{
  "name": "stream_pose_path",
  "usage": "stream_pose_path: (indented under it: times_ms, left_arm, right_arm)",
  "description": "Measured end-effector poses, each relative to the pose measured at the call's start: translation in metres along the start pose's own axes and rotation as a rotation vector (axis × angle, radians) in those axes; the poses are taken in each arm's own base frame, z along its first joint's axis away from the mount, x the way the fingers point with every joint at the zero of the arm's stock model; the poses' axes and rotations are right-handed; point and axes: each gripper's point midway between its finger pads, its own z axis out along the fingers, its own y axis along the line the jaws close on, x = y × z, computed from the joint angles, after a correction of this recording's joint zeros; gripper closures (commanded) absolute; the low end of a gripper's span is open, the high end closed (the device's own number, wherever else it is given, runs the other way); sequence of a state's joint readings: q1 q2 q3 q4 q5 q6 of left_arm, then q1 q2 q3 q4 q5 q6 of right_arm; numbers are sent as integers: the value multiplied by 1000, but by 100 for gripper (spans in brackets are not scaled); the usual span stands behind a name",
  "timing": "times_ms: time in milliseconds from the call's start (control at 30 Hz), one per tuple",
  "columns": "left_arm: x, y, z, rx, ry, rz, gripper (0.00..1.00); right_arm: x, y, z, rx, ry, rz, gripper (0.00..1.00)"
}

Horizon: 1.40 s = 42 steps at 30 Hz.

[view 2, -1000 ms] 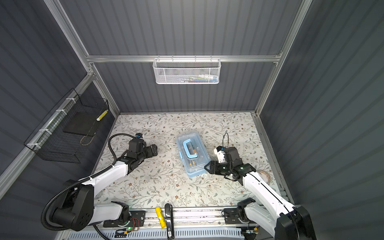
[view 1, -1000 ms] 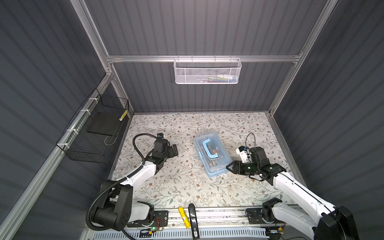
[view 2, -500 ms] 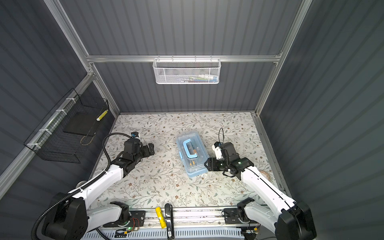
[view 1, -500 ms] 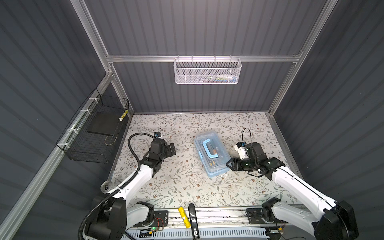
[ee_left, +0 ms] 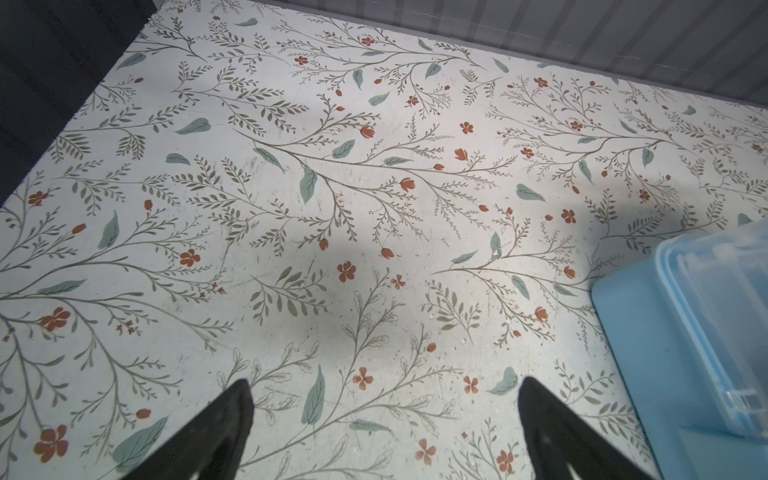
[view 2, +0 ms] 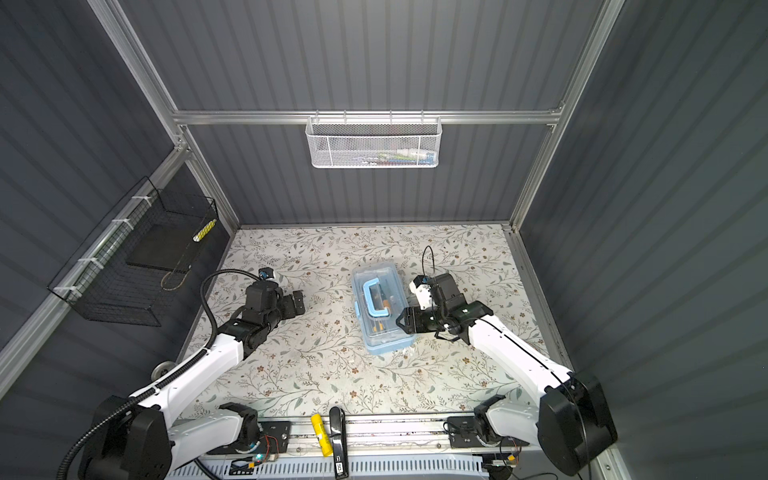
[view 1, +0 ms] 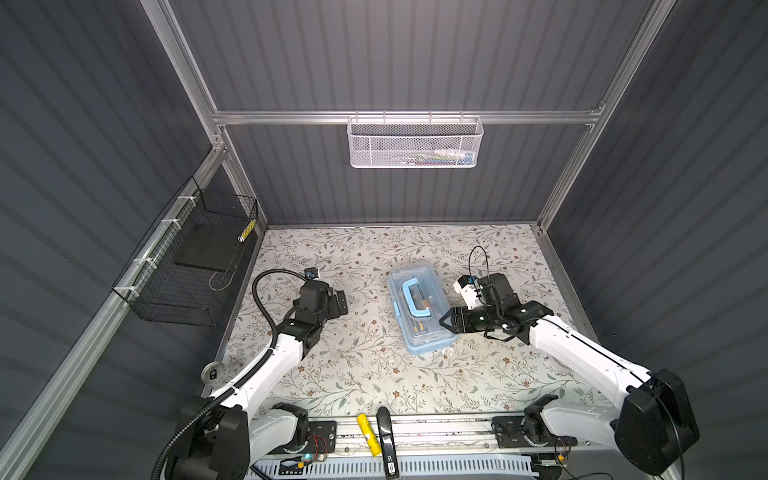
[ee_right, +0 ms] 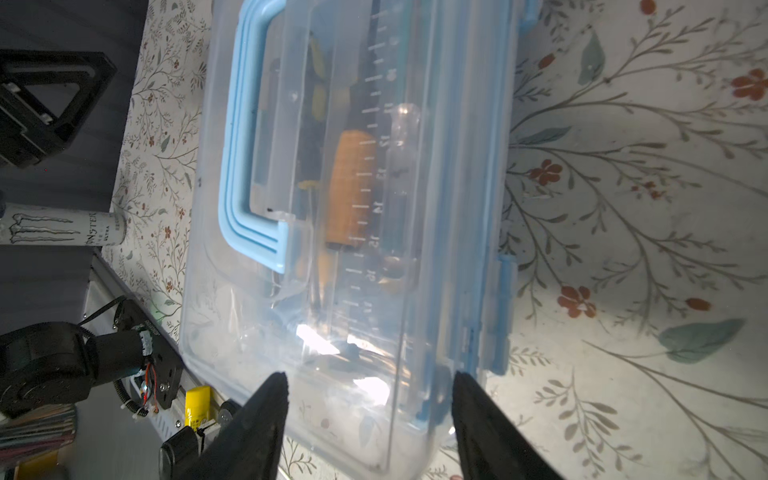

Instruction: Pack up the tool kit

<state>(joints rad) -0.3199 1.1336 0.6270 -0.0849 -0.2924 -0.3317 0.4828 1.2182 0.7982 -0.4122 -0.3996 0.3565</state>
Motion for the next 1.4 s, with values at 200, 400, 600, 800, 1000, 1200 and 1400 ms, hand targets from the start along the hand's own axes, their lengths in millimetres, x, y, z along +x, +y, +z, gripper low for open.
stream_pose_path:
  times_ms: [200, 400, 600, 800, 1000, 1200, 1400]
  left_arm:
    - [0, 2, -1, -7, -3, 8, 0]
    - [-1, 0, -1, 4, -9, 11, 0]
    - [7, 13, 3, -28, -5, 22, 0]
    - [-4, 57, 0, -218, -131, 20, 0]
    - [7, 87, 9, -340, -219, 57, 0]
    - [14, 92, 39, -358, -227, 105, 0]
    - [26, 88, 66, -278, -288, 129, 0]
  right_arm:
    - [8, 8, 4, -32, 19, -9, 36]
    - [6, 6, 4, -8, 8, -20, 33]
    - [-31, -21, -23, 145, -125, -27, 22]
    - [-81, -85, -98, 399, -451, 61, 17]
    - [-74, -159, -135, 666, -664, 136, 15]
    - [-36, -225, -105, 858, -625, 124, 14]
    - [-36, -242, -90, 867, -705, 60, 13]
